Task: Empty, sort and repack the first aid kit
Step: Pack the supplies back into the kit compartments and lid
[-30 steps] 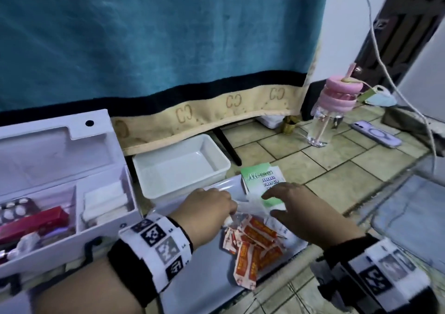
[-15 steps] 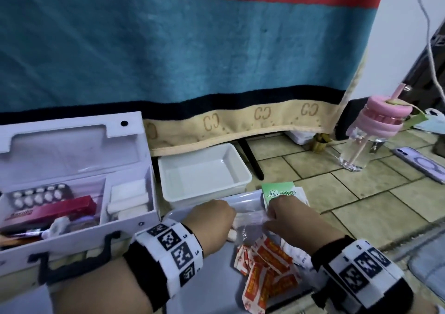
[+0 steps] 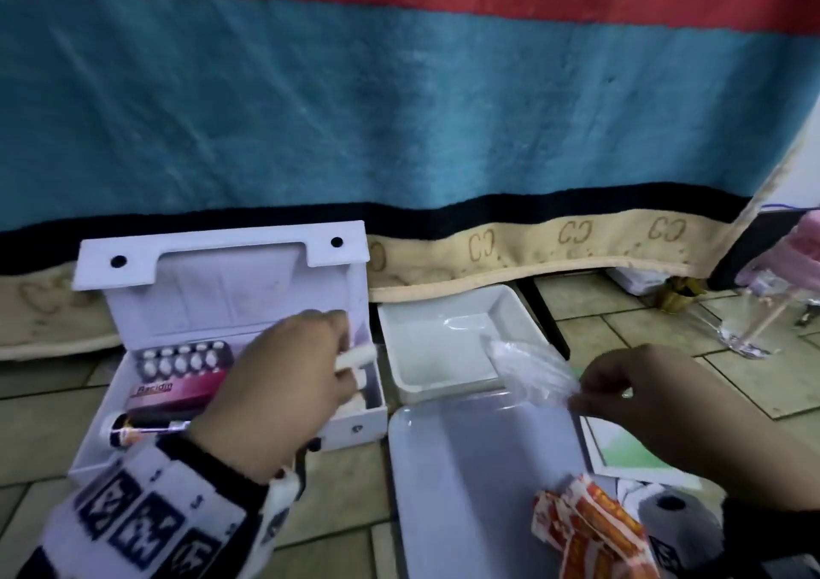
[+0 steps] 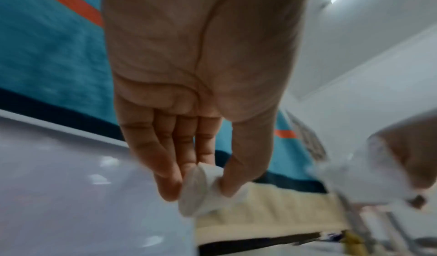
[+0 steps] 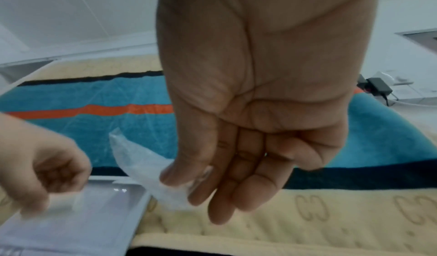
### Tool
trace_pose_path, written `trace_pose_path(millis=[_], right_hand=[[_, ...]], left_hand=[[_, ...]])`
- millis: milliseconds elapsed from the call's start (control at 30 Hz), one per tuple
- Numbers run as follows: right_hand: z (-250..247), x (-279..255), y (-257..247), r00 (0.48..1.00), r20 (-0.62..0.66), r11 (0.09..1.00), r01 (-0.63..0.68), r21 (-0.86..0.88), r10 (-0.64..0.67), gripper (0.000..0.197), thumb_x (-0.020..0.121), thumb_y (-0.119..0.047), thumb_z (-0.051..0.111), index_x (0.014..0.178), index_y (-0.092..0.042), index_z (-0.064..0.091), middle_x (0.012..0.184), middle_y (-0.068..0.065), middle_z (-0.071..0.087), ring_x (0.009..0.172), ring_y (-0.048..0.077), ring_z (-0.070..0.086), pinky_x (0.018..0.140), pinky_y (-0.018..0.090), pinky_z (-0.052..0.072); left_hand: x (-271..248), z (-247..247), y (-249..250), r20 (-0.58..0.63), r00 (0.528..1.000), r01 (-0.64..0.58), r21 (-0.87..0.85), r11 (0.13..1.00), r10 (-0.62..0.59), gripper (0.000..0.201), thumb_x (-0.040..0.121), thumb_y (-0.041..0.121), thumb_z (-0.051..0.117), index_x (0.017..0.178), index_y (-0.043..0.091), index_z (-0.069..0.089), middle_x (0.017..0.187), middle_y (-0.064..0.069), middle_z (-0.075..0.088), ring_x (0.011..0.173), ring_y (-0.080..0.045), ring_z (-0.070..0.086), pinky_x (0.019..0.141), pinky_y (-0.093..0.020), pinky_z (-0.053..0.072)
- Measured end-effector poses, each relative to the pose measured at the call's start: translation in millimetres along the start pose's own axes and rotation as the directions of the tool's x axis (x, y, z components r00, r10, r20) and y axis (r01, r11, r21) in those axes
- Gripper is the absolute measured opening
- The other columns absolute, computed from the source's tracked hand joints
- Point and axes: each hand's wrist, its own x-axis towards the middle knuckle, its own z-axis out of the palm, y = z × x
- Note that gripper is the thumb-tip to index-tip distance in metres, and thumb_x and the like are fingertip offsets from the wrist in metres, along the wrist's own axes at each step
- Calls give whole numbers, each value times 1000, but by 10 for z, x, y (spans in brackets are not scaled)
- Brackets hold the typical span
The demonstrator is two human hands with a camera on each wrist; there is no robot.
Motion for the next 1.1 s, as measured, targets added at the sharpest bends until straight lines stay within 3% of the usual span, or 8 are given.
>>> trace_pose_path(millis=[200,367,433,600,700,833,967,1100], right_hand=[[151,172,-602,996,-24,992,87,96,-85,16,76,-41,73,70,-26,69,71,-6,68,69,8,62,64,24,47],[202,387,-994,992,-27,992,121,31,-120,15,77,-38,72,74,-23,69,73,-4,67,67,9,59,55,23,41],[278,521,-1136,990,-29,990,137,-29,-138,13,79,-35,71,71,-27,66,72,-6,66,70,13,58,53,21,35],[518,817,-1529,962,-21,875,240,-420,-274,12,90,-25,56,97,-23,65,103,0,67,101,22,60,85,32,35],[657,930,-1757,943,18,803,294,-518,-333,11,89,-17,55,96,-22,62,108,3,66,104,24,60,90,34,36],[802,1000,-1871,947,103,769,309,-560,-305,17,86,-10,53,101,-15,59,115,8,63,111,25,56,97,34,35],[772,996,-1852,957,71,812,276,-514,-280,25,83,-24,67,106,-15,60,114,7,61,109,24,55,92,33,37],[786,1001,-1873,932,111,908,360,-212,-344,36,83,-17,67,118,-20,61,121,5,58,110,22,56,92,29,43]], left_hand=[[101,183,-501,195,981,-1,54,999,-9,14,77,26,65,85,28,54,92,7,60,89,-14,57,74,-28,47],[99,380,-514,196,981,-1,45,999,-8,13,78,9,62,88,17,59,84,2,64,81,-16,62,64,-25,43],[82,402,-596,215,977,21,-29,999,-15,15,76,5,60,84,18,59,77,6,63,75,-6,62,54,-12,35],[-92,323,-784,129,990,-40,-72,997,49,11,83,27,64,93,24,62,89,11,49,83,-5,51,65,-14,35],[-209,291,-882,184,982,-33,-68,997,45,23,76,41,69,90,24,65,83,13,47,88,-7,51,79,-24,40],[-268,302,-931,238,971,59,-84,995,-38,17,71,43,71,75,30,60,83,11,62,84,-7,59,77,-28,48],[-229,307,-921,243,965,114,-56,992,-97,27,69,44,73,58,31,51,82,9,66,85,-6,61,75,-27,49],[-184,301,-909,263,957,133,-35,991,-119,30,68,42,76,56,30,51,82,6,65,86,-10,62,75,-25,49]])
